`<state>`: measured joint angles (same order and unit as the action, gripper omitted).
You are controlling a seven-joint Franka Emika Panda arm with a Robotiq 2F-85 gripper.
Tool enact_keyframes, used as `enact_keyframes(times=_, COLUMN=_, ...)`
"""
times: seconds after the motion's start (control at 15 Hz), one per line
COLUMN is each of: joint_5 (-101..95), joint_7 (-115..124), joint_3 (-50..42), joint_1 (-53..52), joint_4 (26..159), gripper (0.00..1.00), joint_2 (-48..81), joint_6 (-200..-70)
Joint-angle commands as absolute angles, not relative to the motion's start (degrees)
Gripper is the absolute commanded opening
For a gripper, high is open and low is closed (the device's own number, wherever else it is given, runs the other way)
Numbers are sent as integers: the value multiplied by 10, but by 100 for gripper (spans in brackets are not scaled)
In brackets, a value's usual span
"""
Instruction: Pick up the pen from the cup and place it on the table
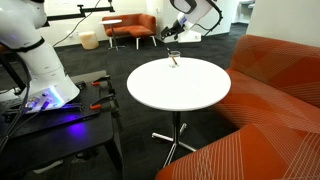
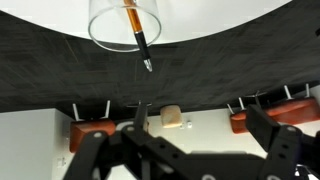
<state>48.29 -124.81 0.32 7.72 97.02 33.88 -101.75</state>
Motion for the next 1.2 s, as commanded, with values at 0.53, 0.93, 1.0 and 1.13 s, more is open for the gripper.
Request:
enact_keyframes(times=0.53, joint_5=475, joint_7=-1264, joint_3=13, joint_1=85, joint_4=956, gripper=100, joint_2=357, joint_6=-1020)
enact_keyframes(times=0.93, joint_5=478, joint_7=-1341, joint_3=22, joint_1=82, joint_4=942, gripper=100, joint_2=382, joint_6=-1047)
enact_keyframes(times=1.0, joint_5=482, joint_7=-1349, joint_3=25, joint_1=81, joint_4=940, gripper=100, joint_2=386, joint_6=-1057)
enact_keyframes(times=1.13, joint_5=496, joint_7=-1352, joint_3=33, joint_1=78, joint_4=938, gripper=100, joint_2=394, joint_6=-1081)
